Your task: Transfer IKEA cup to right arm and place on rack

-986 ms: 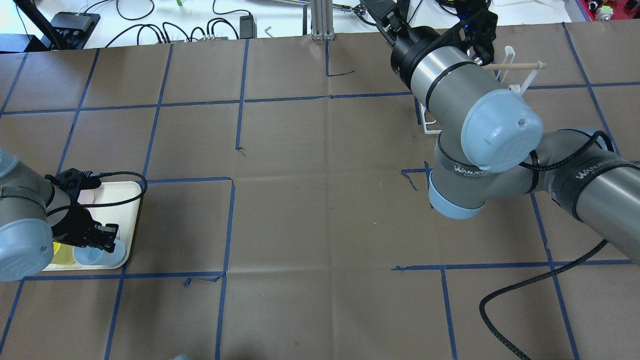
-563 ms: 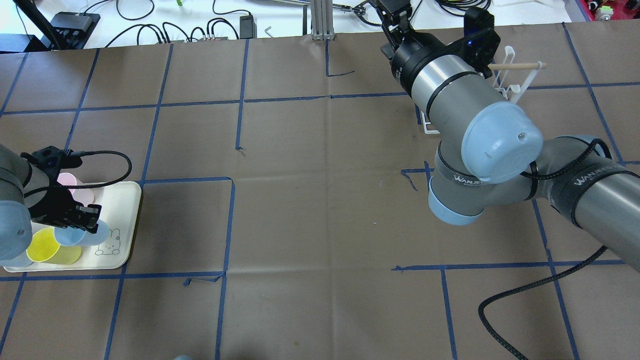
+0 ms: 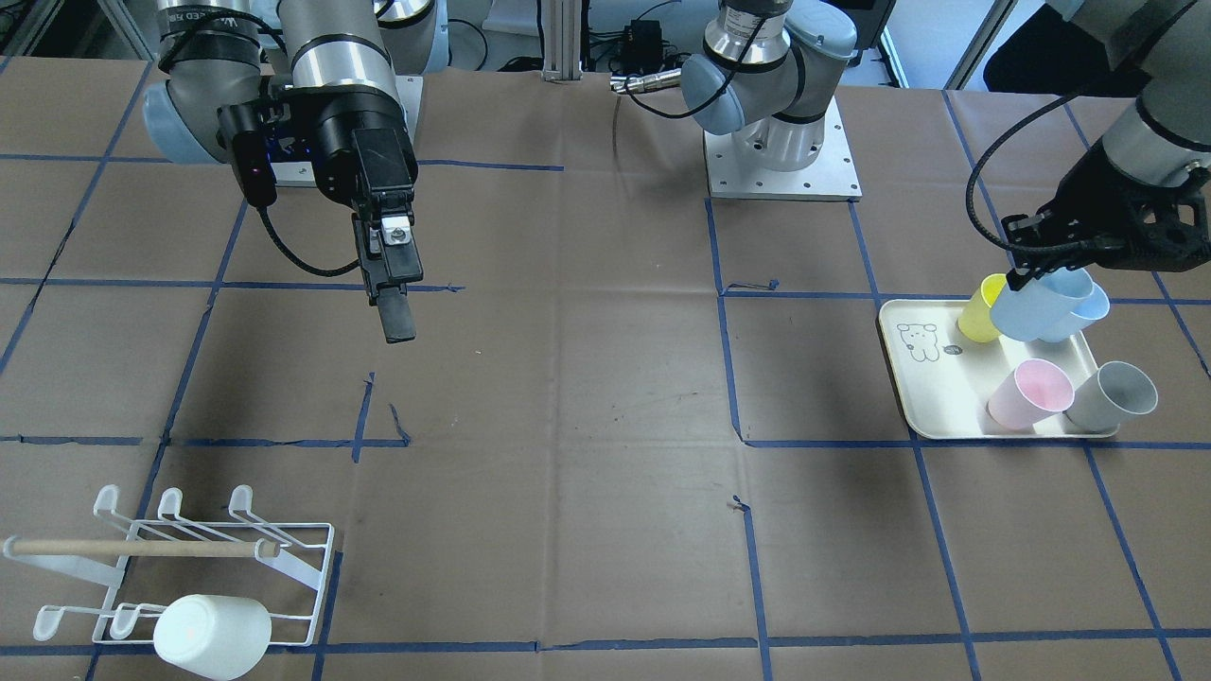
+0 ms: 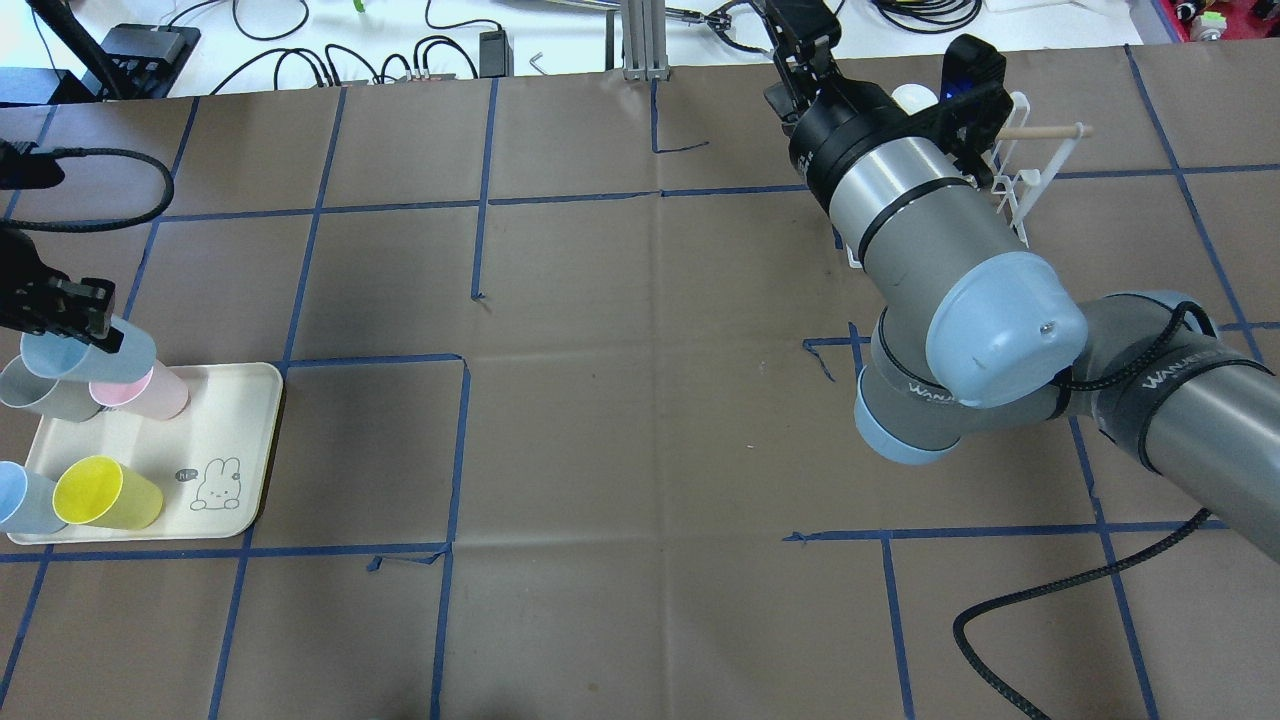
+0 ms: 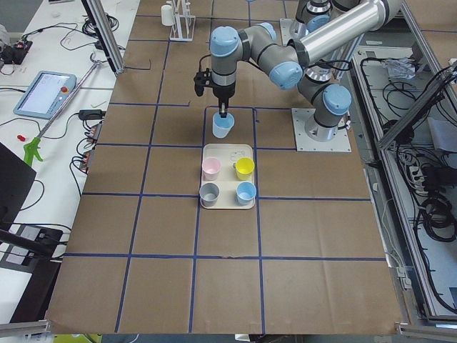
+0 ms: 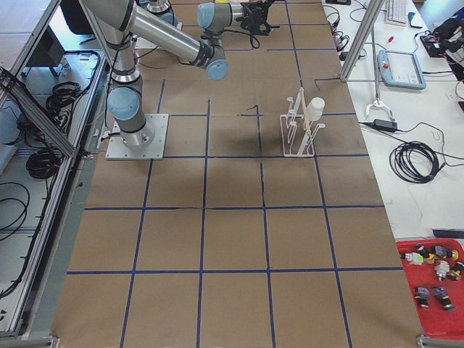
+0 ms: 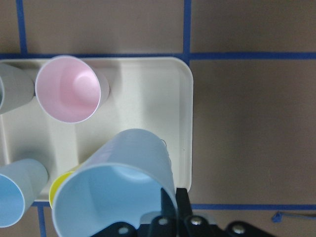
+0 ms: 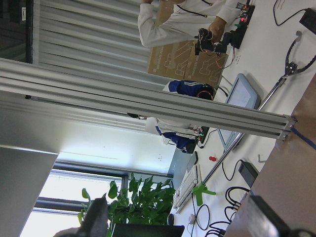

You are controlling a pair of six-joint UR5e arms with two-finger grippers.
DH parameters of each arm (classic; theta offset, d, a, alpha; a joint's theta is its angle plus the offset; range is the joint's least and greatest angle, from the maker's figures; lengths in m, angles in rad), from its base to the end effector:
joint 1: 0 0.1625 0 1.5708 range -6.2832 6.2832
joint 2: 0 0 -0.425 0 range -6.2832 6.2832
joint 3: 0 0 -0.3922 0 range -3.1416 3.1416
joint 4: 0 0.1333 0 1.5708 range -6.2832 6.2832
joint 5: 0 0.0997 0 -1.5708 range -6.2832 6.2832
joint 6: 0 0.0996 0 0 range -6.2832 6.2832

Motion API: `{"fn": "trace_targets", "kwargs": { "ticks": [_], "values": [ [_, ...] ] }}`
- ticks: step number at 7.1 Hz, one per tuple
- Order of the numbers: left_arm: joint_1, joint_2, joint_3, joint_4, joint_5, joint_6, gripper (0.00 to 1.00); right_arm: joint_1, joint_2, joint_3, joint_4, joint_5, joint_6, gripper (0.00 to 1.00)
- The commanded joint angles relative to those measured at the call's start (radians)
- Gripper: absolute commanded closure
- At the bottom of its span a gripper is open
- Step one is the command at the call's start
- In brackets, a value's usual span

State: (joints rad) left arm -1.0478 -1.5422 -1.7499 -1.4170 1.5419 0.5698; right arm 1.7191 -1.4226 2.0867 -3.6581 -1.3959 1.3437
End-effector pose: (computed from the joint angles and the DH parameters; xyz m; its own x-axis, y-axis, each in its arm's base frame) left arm 0.1196 -0.4801 0.4293 -0.9986 0.0470 0.0226 0.0466 0.9987 -0.0184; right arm 0.2204 -0.4557 0.4253 -0.2347 0.0706 -0.9695 0.9193 0.3404 -0.1978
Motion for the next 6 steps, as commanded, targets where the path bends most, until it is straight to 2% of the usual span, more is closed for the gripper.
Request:
{"fn": "trace_targets", "kwargs": {
  "ticks": [1,2,4,6],
  "values": [
    [-0.055,-0.117,0.149,-0.025,-0.122,0.015,1.0,0.0,0.005,0.006,0.006,0.0,0.0,0.0],
    [-0.081,-0.156,0.189,0.013,-0.258,0.016,1.0,0.0,0.002,0.006,0.007,0.0,0.0,0.0],
    [-0.087,-0.188,0.173,0.213,-0.562,0.016,1.0,0.0,0.005,0.006,0.007,0.0,0.0,0.0],
    [-0.124,-0.229,0.162,0.391,-0.777,0.018,1.0,0.0,0.005,0.006,0.007,0.0,-0.001,0.0]
  ]
}}
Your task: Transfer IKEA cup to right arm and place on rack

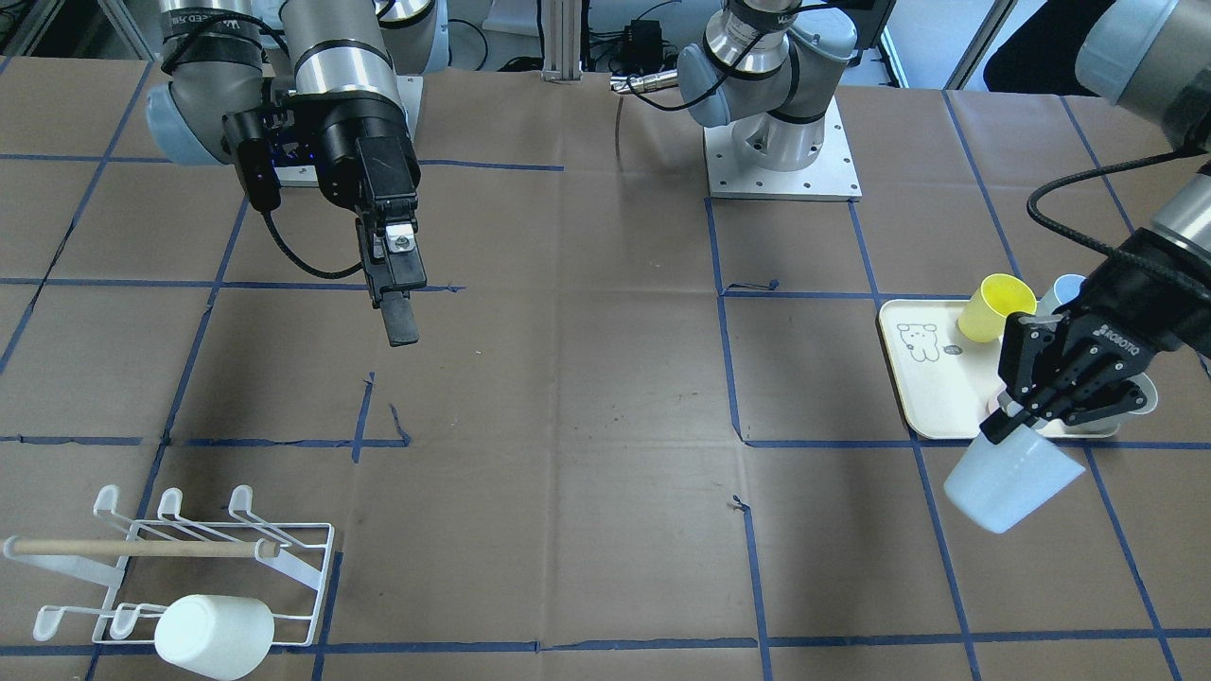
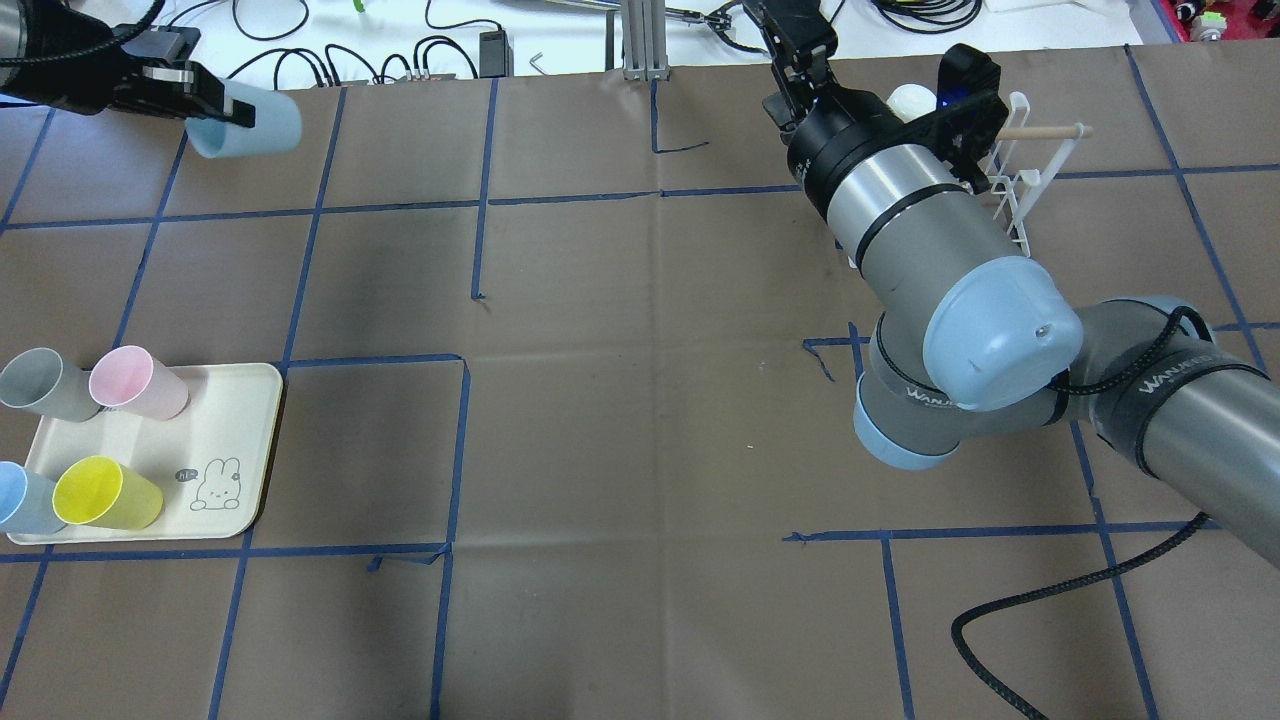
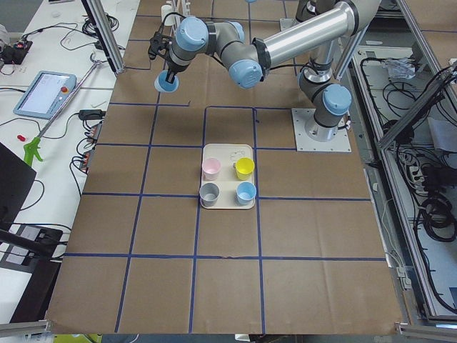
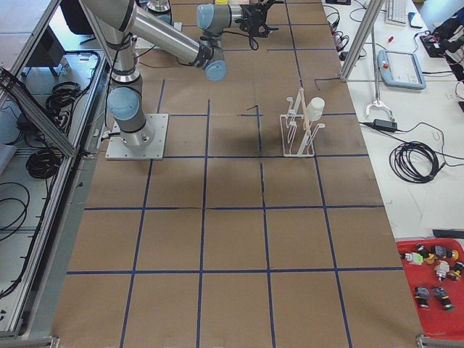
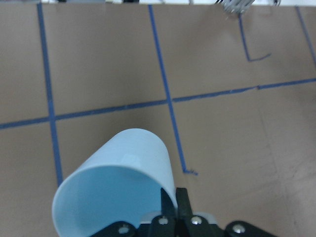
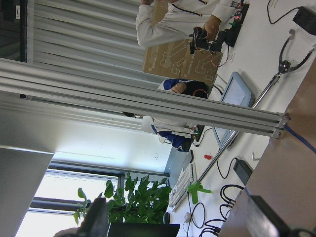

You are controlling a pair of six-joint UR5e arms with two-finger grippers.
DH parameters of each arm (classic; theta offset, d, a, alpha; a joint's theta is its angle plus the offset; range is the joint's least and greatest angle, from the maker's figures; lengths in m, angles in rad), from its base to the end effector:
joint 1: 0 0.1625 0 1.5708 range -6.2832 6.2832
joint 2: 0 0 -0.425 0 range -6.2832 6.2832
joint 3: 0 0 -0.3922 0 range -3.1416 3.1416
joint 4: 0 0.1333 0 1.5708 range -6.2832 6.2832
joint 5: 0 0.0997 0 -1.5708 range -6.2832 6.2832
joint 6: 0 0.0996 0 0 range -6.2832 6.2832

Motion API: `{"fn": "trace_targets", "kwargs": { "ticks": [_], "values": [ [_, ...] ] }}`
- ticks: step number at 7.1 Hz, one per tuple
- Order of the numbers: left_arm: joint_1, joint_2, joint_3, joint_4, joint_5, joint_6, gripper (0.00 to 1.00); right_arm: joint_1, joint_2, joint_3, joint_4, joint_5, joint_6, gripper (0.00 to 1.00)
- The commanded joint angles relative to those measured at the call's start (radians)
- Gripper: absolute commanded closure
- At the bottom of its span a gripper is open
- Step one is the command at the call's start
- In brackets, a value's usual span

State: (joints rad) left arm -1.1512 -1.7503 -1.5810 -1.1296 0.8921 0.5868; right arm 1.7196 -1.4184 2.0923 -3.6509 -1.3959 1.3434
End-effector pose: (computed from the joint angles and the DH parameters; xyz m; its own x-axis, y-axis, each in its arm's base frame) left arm 0.0562 -0.6066 0.4564 -0.8634 0.3445 0.3685 0.1003 0.8331 -0.5439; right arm 0.2207 -0.4564 0.4201 -0.2375 0.0867 -0.9675 0.9185 0.3442 -0.1946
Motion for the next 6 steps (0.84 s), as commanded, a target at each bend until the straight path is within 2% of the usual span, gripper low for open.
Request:
{"fn": "trace_targets", "kwargs": {
  "ticks": [1,2,4,5,6],
  "values": [
    [-0.041,-0.037,-0.023,0.217,-0.198,0.011,1.0,0.0,0.003,0.0,0.0,0.0,0.0,0.0],
    [-0.064,-0.063,-0.048,0.358,-0.264,0.013,1.0,0.0,0.006,0.0,0.0,0.0,0.0,0.0],
    [-0.119,-0.092,-0.135,0.608,-0.336,0.011,1.0,0.0,0.007,0.002,0.0,0.0,0.0,0.0],
    [-0.146,-0.136,-0.192,0.806,-0.34,0.011,0.99,0.0,0.007,0.0,0.0,0.0,0.0,0.0],
    [-0.174,-0.211,-0.233,1.052,-0.376,-0.077,0.99,0.0,0.007,0.002,0.0,0.0,0.0,0.0]
  ]
}}
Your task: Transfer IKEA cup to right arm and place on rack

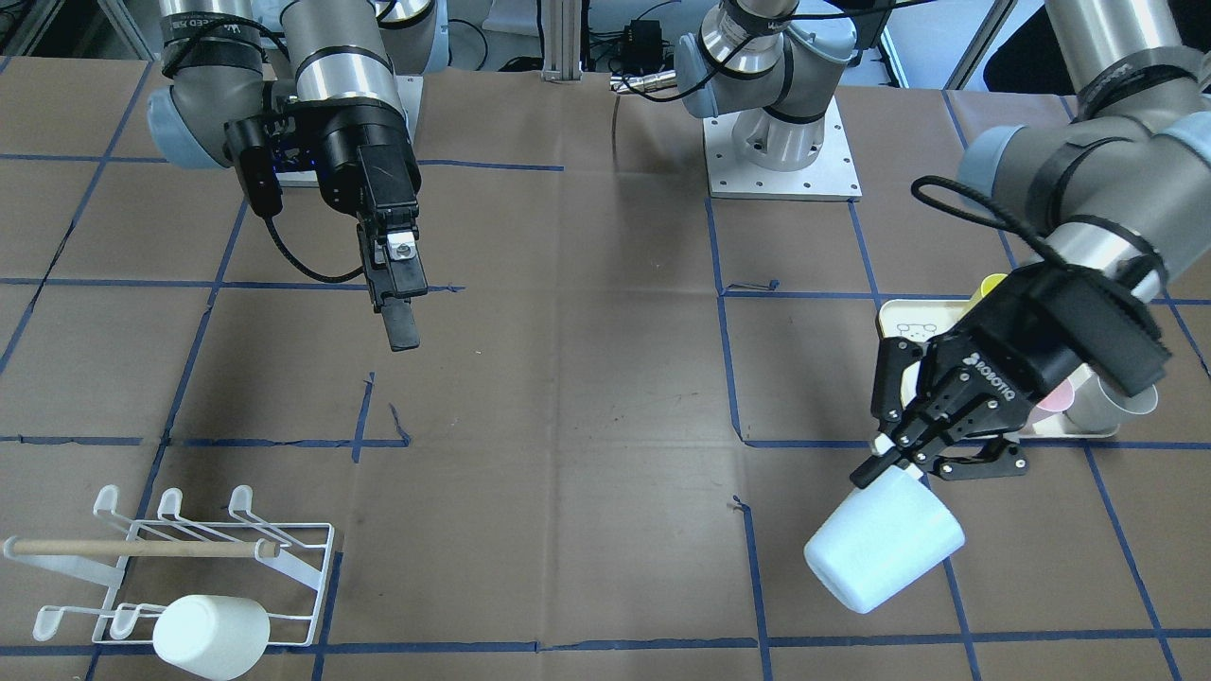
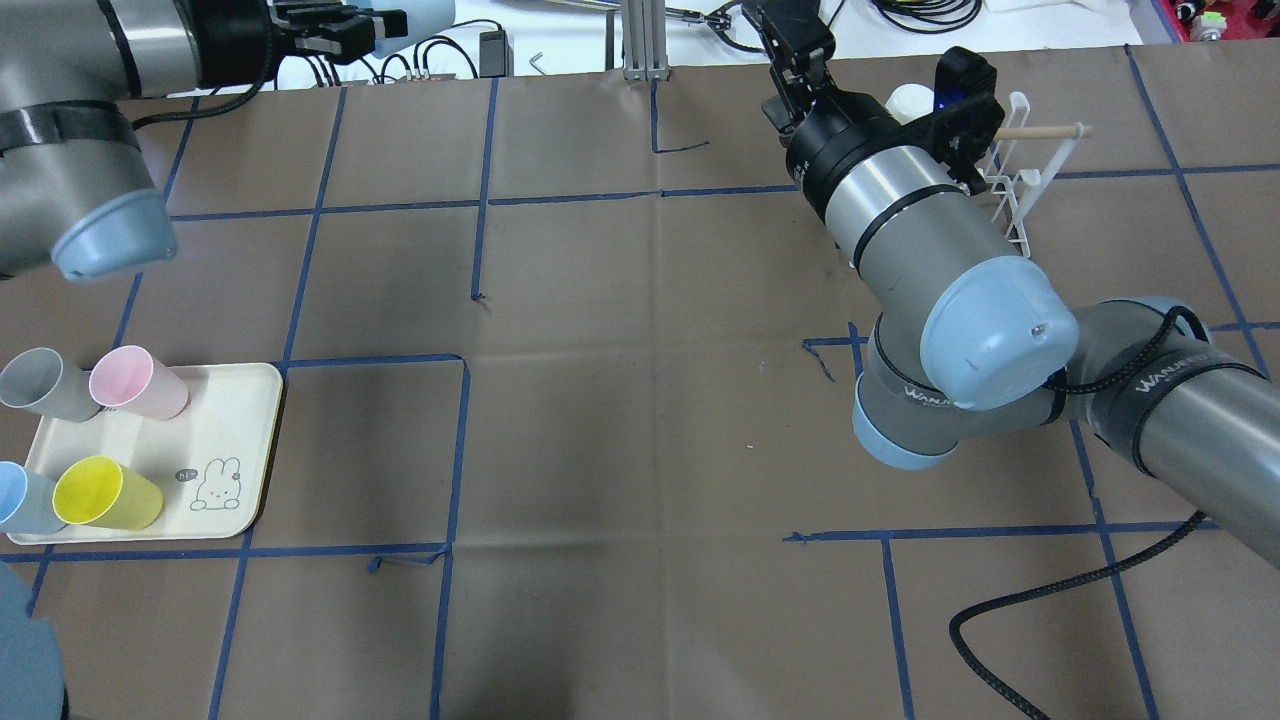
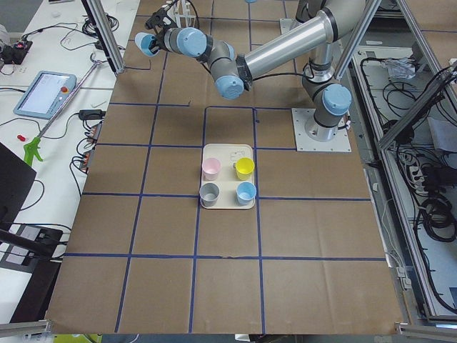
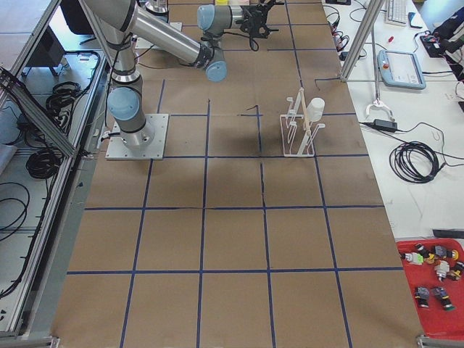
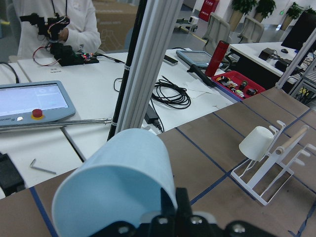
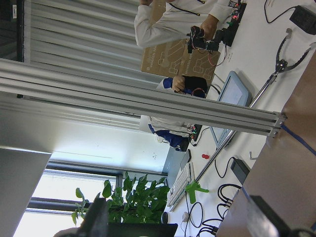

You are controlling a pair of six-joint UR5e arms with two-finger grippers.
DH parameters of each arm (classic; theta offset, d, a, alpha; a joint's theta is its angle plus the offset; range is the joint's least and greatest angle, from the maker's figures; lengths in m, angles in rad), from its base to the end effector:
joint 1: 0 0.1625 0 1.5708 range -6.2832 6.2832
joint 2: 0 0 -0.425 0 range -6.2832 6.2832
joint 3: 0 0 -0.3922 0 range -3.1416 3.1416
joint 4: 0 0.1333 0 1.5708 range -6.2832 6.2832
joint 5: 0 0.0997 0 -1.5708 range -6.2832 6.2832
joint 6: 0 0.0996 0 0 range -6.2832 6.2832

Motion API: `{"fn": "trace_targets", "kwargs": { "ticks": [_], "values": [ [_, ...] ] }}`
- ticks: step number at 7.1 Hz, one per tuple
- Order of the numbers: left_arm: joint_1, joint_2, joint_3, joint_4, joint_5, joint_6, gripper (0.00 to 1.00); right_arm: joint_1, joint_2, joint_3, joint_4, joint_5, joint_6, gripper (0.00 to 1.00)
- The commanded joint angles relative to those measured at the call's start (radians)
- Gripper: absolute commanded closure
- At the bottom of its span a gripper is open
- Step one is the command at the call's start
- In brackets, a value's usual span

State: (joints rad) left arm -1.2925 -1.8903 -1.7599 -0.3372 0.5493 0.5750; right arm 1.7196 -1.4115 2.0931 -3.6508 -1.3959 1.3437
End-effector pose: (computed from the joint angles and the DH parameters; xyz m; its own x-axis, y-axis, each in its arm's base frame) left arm -0.0491 -0.6226 0.4022 -0.6635 0.7274 0.1751 0.1849 0.3862 -0.9037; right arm 0.2210 -0.4580 0.4164 -0.2383 0.0943 -0.9666 0.9184 0.3456 -0.1927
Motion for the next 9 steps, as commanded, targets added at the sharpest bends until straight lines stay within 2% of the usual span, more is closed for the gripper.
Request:
{"fn": "trace_targets", "kwargs": {
  "ticks": [1,2,4,7,9],
  "values": [
    [-0.047,-0.129,-0.064,0.514,-0.046,-0.245,0.98,0.0,0.0,0.001,0.0,0.0,0.0,0.0],
    [-0.083,-0.145,-0.082,0.693,-0.064,-0.397,0.95,0.0,0.002,0.001,0.0,0.0,0.0,0.0],
    [-0.158,-0.122,-0.139,0.71,-0.066,-0.412,0.93,0.0,0.002,0.001,0.001,0.0,0.0,0.0],
    [-0.18,-0.017,-0.286,0.707,-0.06,-0.412,0.93,0.005,0.017,0.005,0.008,-0.006,-0.002,0.0],
    [-0.183,-0.012,-0.288,0.704,-0.055,-0.412,0.93,0.011,0.016,0.025,0.012,-0.008,0.002,0.0]
  ]
}}
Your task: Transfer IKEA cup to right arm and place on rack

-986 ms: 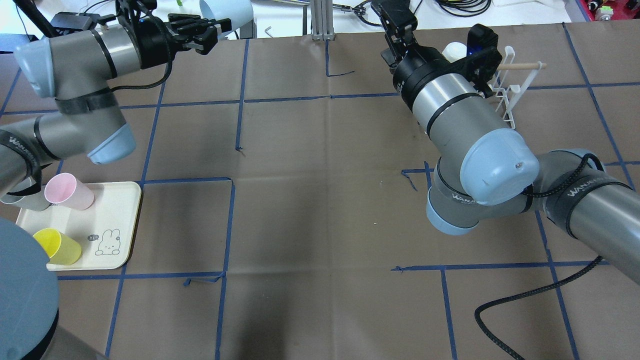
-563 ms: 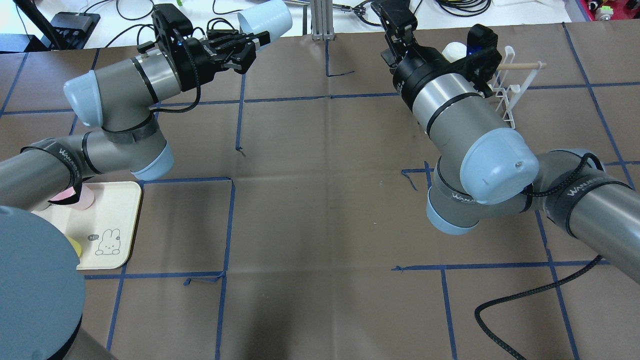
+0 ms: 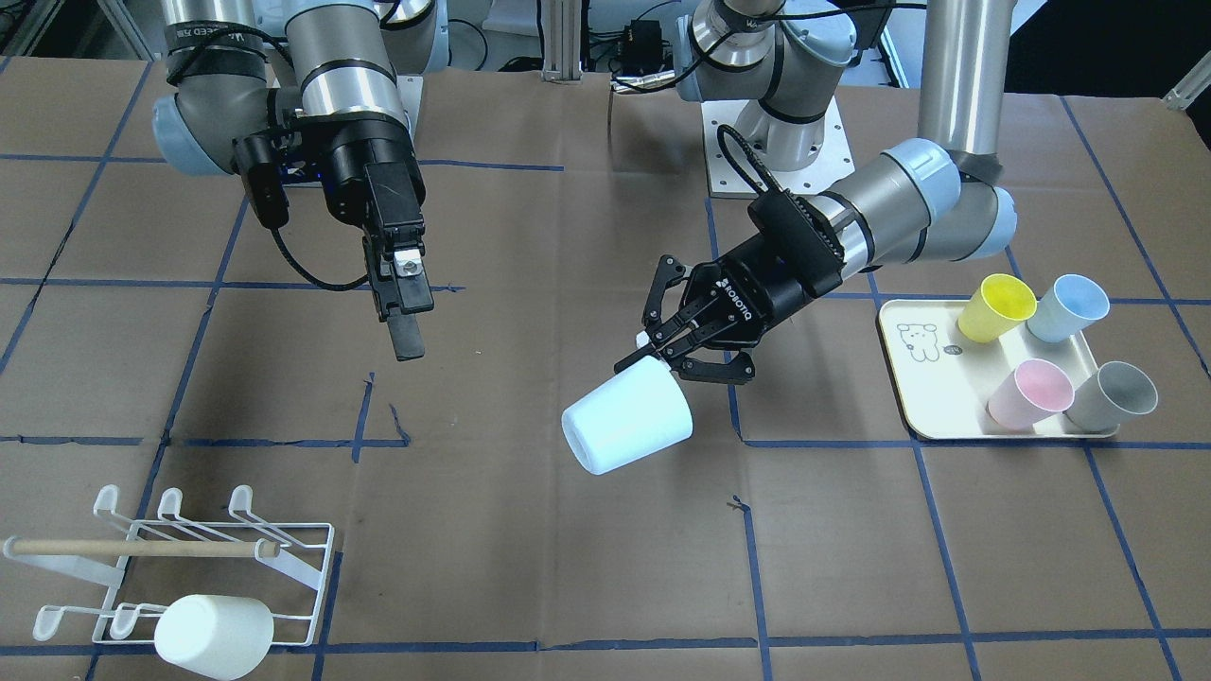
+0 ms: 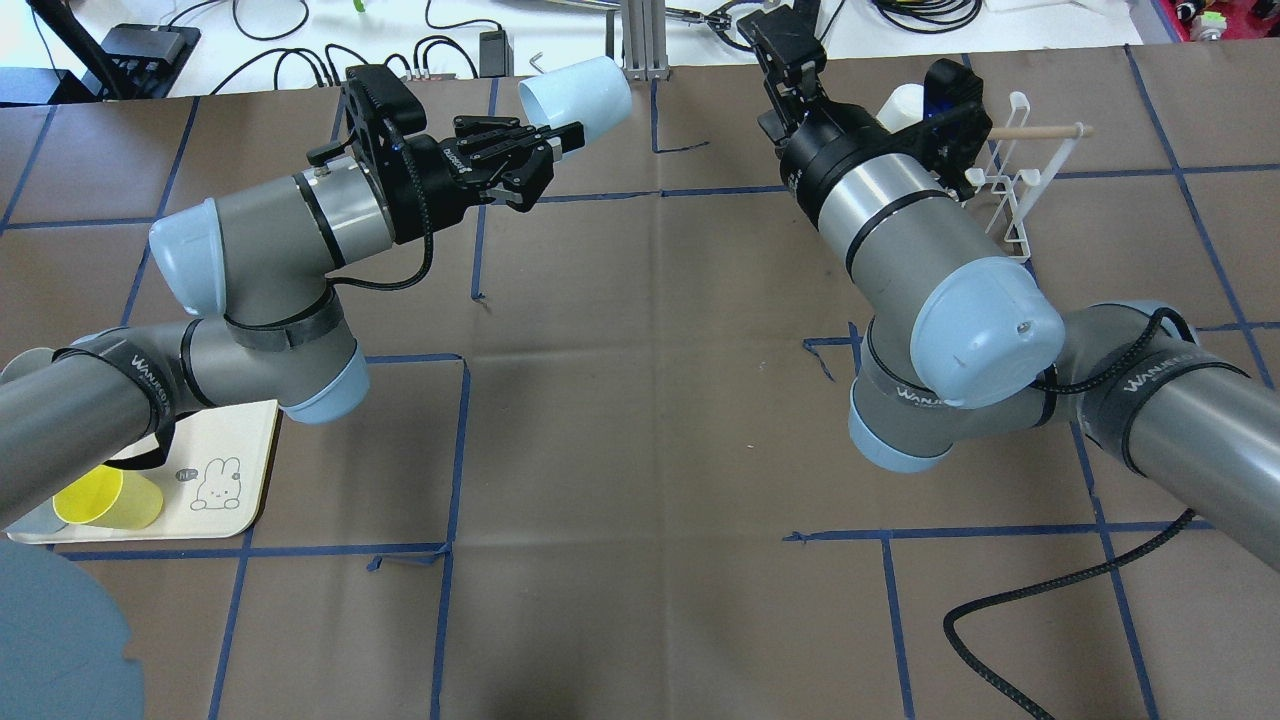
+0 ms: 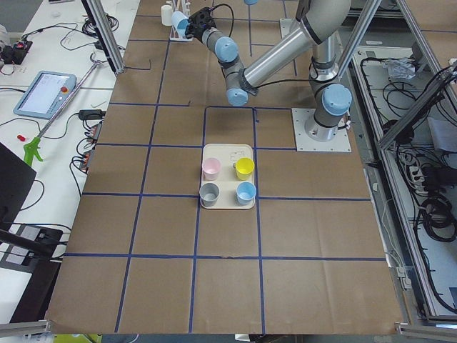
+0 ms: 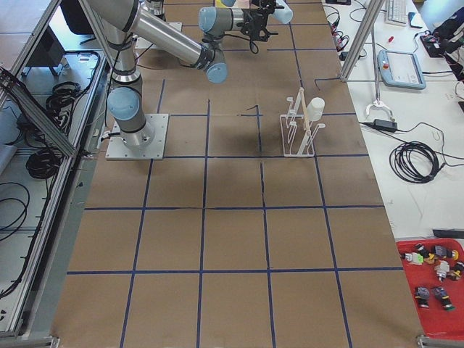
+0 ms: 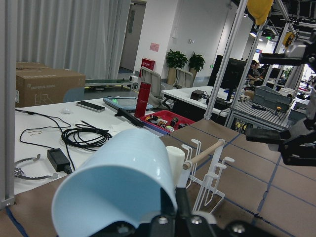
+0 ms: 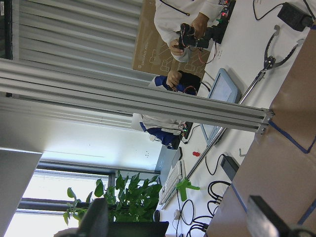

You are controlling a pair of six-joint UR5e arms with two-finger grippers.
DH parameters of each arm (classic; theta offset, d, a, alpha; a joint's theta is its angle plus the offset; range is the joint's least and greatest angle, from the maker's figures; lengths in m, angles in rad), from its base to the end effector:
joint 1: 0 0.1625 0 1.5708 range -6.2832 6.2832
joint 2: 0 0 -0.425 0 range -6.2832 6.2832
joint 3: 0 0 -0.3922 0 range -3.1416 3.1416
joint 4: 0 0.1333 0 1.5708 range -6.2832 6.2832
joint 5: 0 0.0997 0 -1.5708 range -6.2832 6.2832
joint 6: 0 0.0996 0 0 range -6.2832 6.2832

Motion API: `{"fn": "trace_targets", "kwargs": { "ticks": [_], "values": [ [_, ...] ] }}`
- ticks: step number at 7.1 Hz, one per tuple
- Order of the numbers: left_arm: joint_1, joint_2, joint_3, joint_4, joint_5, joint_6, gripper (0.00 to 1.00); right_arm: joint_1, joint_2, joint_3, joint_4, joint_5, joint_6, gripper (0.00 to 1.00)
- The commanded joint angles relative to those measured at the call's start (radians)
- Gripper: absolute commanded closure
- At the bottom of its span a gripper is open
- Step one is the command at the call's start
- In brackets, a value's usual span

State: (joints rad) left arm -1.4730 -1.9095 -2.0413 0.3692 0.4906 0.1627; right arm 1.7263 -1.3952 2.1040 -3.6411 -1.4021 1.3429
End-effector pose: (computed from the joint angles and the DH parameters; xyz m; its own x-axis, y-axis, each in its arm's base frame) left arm -0.1716 -0.5160 0.3497 -0.5463 0.8070 0.2242 0.0475 0.2971 -0.9537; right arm 0.2239 -0.4596 0.4028 -0.2456 0.1288 -0.9608 0.9167 0.3532 -0.1870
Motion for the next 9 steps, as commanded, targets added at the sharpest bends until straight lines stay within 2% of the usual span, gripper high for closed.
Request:
{"fn": "trace_targets", "kwargs": {
  "ticks": [1,2,3,5,6,9],
  "values": [
    [-0.01,0.01,-0.007,-0.006,0.006,-0.002,0.93,0.027,0.001,0.022,0.006,0.0,0.001,0.0],
    [-0.013,0.01,-0.007,-0.007,0.008,-0.002,0.93,0.044,0.002,0.031,0.013,-0.001,0.019,0.0],
    [-0.013,0.01,-0.007,-0.007,0.009,-0.002,0.93,0.055,-0.007,0.028,0.104,-0.003,0.062,0.0],
    [-0.013,0.01,-0.007,-0.007,0.009,-0.002,0.93,0.099,-0.013,0.022,0.147,-0.005,0.169,0.0],
    [-0.013,0.01,-0.007,-0.007,0.009,-0.002,0.93,0.107,-0.014,0.004,0.162,-0.005,0.226,0.0],
    [-0.013,0.01,-0.007,-0.007,0.009,-0.002,0.92,0.128,-0.002,-0.071,0.265,0.0,0.225,0.02]
  ]
}}
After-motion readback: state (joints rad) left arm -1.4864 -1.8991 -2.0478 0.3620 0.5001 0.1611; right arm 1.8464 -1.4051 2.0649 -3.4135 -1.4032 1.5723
